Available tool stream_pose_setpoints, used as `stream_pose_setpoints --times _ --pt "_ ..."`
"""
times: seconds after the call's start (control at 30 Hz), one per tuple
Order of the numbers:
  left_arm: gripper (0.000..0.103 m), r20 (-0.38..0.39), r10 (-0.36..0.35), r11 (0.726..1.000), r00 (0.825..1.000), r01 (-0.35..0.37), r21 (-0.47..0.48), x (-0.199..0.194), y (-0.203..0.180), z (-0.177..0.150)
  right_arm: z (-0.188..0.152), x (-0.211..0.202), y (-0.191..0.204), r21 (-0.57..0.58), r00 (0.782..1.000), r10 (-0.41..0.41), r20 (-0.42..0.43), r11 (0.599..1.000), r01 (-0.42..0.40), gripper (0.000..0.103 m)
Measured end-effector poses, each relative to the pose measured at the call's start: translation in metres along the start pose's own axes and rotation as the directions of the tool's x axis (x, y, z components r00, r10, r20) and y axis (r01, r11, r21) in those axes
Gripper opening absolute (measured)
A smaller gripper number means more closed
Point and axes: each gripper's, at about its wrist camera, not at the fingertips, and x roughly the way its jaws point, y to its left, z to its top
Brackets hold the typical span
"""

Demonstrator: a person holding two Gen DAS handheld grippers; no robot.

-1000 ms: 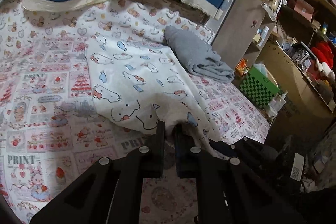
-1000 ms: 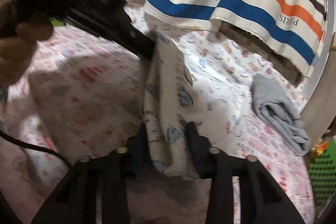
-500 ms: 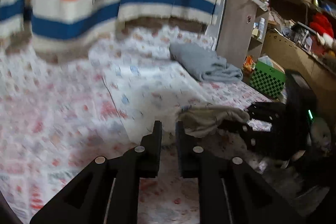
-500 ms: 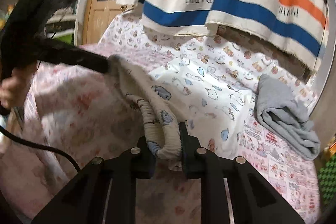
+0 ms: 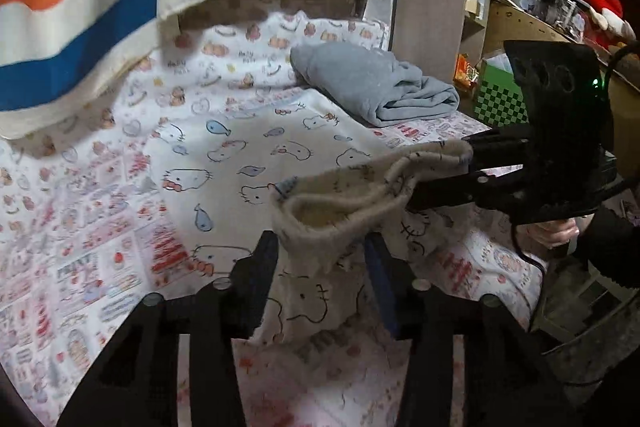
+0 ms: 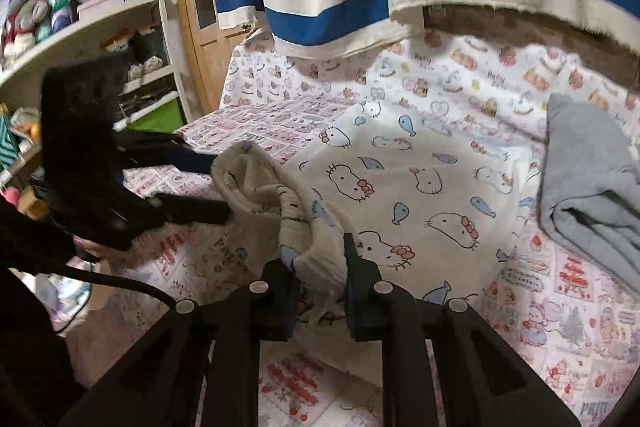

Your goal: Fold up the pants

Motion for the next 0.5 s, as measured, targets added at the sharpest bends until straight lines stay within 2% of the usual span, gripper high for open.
stream_pose_setpoints --times 0.07,0.13,0.2,0.27,0.33,0.4,0.5 --pt "0.043 -0.013 -0.023 1.000 1.000 0.023 -0.021 0.006 0.003 0.000 0.002 0.002 -0.009 0.035 1.000 0.004 0.000 0.999 -0.004 0.019" --pt "0.035 -0.035 -0.028 0.999 0.999 0.026 -0.045 0.013 0.008 0.001 0.003 0.007 -0.020 0.076 0.999 0.033 -0.015 0.997 -0.031 0.019" --pt "0.017 -0.064 -0.027 0.997 0.998 0.022 -0.079 0.021 0.014 0.004 0.005 0.014 -0.025 0.097 0.999 0.033 -0.033 0.995 -0.030 0.019" --pt "0.016 -0.074 -0.032 0.992 0.997 0.022 -0.125 0.027 0.020 0.008 0.007 0.019 -0.030 0.110 0.999 -0.009 -0.040 0.994 0.013 0.020" --pt "0.016 -0.077 0.001 0.988 0.997 -0.013 -0.151 0.031 0.024 0.011 0.010 0.023 -0.036 0.138 0.998 -0.039 -0.051 0.989 0.046 0.030" --pt "0.016 -0.071 0.045 0.988 0.996 -0.055 -0.143 0.032 0.025 0.012 0.012 0.018 -0.042 0.178 0.993 -0.112 -0.028 0.977 0.116 0.059" --pt "0.020 -0.068 0.035 0.985 0.997 -0.046 -0.166 0.030 0.029 0.012 0.009 0.000 -0.049 0.220 0.990 -0.142 0.009 0.966 0.136 0.059"
